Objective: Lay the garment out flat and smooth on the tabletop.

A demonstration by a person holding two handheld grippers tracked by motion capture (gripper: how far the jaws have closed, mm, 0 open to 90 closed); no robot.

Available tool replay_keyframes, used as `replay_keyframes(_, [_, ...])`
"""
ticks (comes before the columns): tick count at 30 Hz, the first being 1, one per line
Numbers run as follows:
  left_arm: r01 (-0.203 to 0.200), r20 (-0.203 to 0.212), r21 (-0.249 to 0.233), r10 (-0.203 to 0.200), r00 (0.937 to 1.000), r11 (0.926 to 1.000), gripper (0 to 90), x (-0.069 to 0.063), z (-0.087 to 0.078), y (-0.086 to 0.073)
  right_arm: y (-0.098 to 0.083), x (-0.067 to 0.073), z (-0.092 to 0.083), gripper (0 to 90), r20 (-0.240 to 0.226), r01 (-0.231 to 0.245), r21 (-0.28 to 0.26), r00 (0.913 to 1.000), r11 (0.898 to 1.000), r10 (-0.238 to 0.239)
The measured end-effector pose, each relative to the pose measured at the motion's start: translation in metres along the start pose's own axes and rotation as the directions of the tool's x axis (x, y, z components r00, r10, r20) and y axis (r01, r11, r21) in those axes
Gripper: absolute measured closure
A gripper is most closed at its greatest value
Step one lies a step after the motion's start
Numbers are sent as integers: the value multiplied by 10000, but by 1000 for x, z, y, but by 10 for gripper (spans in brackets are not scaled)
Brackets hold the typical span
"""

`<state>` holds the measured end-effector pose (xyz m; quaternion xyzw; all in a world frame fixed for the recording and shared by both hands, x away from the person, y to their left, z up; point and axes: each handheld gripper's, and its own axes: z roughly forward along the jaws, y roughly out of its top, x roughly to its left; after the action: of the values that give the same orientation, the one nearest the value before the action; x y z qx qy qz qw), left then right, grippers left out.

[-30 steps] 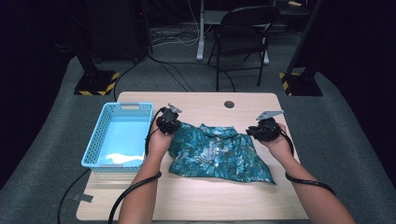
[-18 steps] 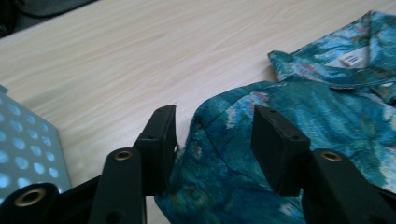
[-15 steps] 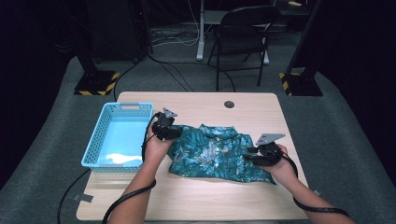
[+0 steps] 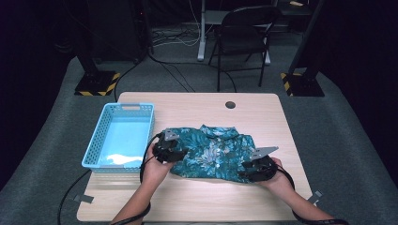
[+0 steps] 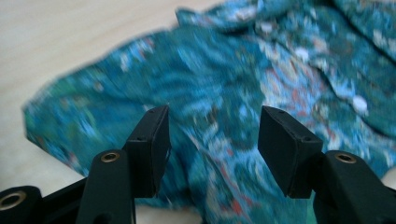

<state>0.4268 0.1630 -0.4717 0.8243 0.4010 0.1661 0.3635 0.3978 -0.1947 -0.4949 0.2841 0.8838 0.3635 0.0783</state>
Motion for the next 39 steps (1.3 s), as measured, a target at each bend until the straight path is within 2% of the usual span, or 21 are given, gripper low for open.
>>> replay_keyframes(2, [41,20,103,-41,10000,9999,429,-1,3,-7,-1,3,5,531,140,249,234,9996,9994,-253])
replay_keyframes(4, [143,75,170,-144,9999,9998,428,0,6,-14,-4,2,10,567,184,217,457,9996,9987,-226])
replay_keyframes(6, [289,140,191,-292,9995,9994,427,1,8,-18,-7,1,14,639,182,204,640,9996,9977,-216])
replay_keyframes(9, [360,221,300,-367,9991,9989,427,3,10,-22,-7,0,13,799,181,318,635,9993,9975,-330])
replay_keyframes(12, [331,209,471,-341,9992,9983,433,3,14,-25,-6,0,10,877,56,368,549,9993,9978,-372])
replay_keyframes(15, [193,137,684,-203,9997,9975,440,2,18,-28,-2,-4,0,883,72,415,279,9991,9987,-417])
replay_keyframes(17, [64,70,809,-70,10000,9967,441,0,21,-28,2,-12,-13,885,283,323,-64,9991,9995,-321])
replay_keyframes(21, [-37,43,846,33,10000,9964,442,-2,23,-28,8,-40,-41,886,1135,-75,-677,9934,9977,152])
replay_keyframes(23, [-30,51,868,26,10000,9962,445,-1,24,-28,9,-65,-62,887,1842,-466,-1115,9806,9927,667])
replay_keyframes(26, [34,70,847,-40,10000,9964,452,-1,24,-27,3,-96,-82,888,2567,-1129,-1561,9547,9813,1506])
replay_keyframes(28, [43,90,827,-51,9999,9966,460,-1,24,-27,-4,-117,-94,887,2917,-1695,-1872,9310,9676,2195])
replay_keyframes(31, [102,127,809,-113,9999,9967,465,-1,24,-27,-18,-133,-95,882,3074,-2375,-1908,9070,9525,2878])
replay_keyframes(34, [161,192,703,-175,9997,9974,467,-2,20,-26,-27,-134,-89,823,3443,-2481,-1600,8931,9554,2896])
replay_keyframes(35, [182,226,648,-197,9996,9977,466,-3,18,-25,-28,-130,-88,800,3374,-2466,-1616,8961,9555,2883])
replay_keyframes(38, [182,310,592,-200,9993,9981,455,-5,13,-24,-24,-113,-86,692,3053,-2066,-1613,9194,9650,2479])
replay_keyframes(39, [157,317,579,-176,9993,9982,451,-6,10,-23,-22,-104,-84,672,2875,-1890,-1590,9301,9690,2286])
